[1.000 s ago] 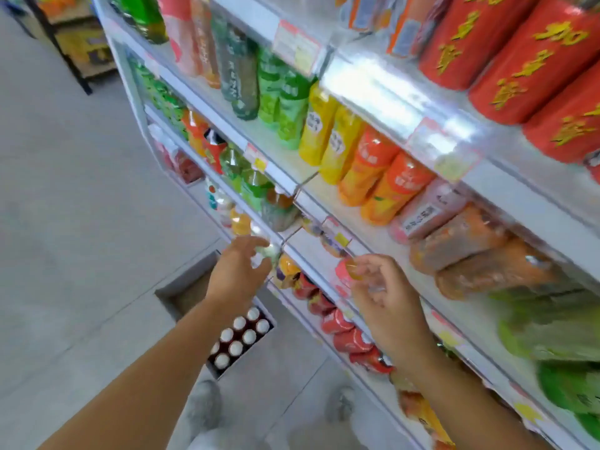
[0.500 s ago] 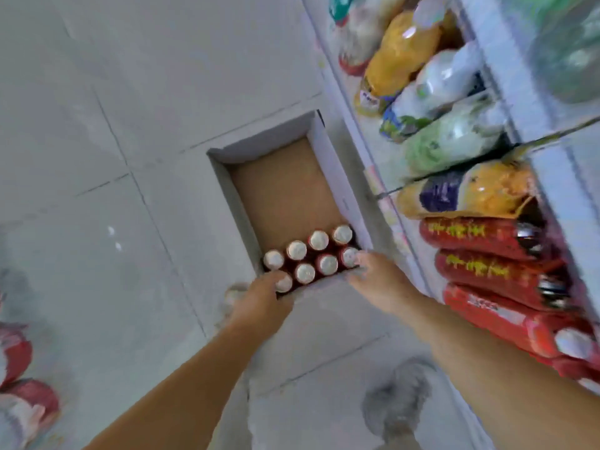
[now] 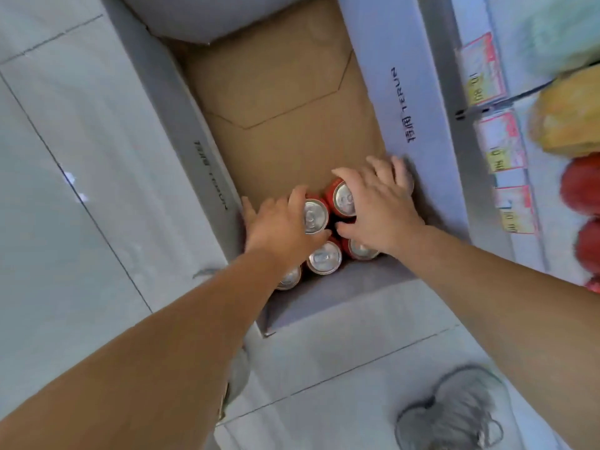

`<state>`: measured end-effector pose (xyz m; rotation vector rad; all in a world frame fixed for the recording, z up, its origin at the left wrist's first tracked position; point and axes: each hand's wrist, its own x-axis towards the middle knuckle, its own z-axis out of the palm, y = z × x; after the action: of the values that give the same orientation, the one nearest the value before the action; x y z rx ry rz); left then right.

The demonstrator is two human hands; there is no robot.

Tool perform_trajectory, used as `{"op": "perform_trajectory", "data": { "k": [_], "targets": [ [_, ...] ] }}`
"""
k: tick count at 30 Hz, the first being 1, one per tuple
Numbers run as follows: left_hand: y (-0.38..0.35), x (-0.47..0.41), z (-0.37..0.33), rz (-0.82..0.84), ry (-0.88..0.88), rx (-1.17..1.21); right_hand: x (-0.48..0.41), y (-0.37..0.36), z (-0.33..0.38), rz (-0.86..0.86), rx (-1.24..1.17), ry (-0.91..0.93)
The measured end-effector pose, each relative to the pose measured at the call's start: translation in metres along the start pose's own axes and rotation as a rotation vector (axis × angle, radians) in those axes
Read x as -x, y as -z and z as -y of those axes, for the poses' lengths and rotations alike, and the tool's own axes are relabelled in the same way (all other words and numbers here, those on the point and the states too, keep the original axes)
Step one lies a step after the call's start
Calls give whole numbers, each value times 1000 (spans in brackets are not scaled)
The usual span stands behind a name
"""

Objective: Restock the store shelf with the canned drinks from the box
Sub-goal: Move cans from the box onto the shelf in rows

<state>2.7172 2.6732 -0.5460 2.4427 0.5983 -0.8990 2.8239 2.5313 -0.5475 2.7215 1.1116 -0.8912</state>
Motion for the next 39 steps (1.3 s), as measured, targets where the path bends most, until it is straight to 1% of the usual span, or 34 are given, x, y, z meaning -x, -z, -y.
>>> {"op": "perform_trajectory", "data": {
  "k": [3, 6, 8, 10, 12, 16, 18, 20, 22, 25, 27, 29, 31, 34, 36, 39],
  "targets": [
    [7, 1, -3, -47, 46, 93, -3, 4, 3, -50, -101, -31],
    [33, 19, -9, -134, 67, 270, 11, 28, 11, -133, -275, -92],
    [63, 43, -14, -180, 77, 383, 37, 57, 19, -242, -451, -170],
    [97, 74, -18, -174, 81, 463, 69, 95, 27, -294, -651, -249],
    [135, 108, -26, -153, 66, 515, 103, 138, 30, -284, -767, -320],
    [237, 197, -72, -124, -10, 530, 178, 248, 33, -335, -859, -414],
    [292, 248, -103, -146, -55, 540, 220, 313, 37, -393, -866, -431],
    [343, 296, -132, -206, -96, 538, 264, 380, 45, -462, -874, -427],
    [393, 342, -160, -266, -176, 519, 313, 446, 54, -564, -874, -393],
    [464, 407, -200, -325, -372, 475, 385, 531, 64, -722, -893, -379],
    [507, 448, -226, -386, -490, 397, 433, 577, 71, -834, -926, -407],
    [543, 485, -250, -464, -613, 348, 480, 614, 76, -964, -909, -395],
    [574, 521, -275, -511, -724, 341, 526, 644, 81, -1050, -917, -379],
    [606, 567, -315, -537, -870, 343, 590, 673, 82, -1178, -956, -339],
    [617, 593, -343, -531, -946, 325, 627, 685, 79, -1266, -947, -322],
    [619, 626, -386, -536, -1070, 304, 679, 691, 68, -1384, -964, -350]
  ]
}}
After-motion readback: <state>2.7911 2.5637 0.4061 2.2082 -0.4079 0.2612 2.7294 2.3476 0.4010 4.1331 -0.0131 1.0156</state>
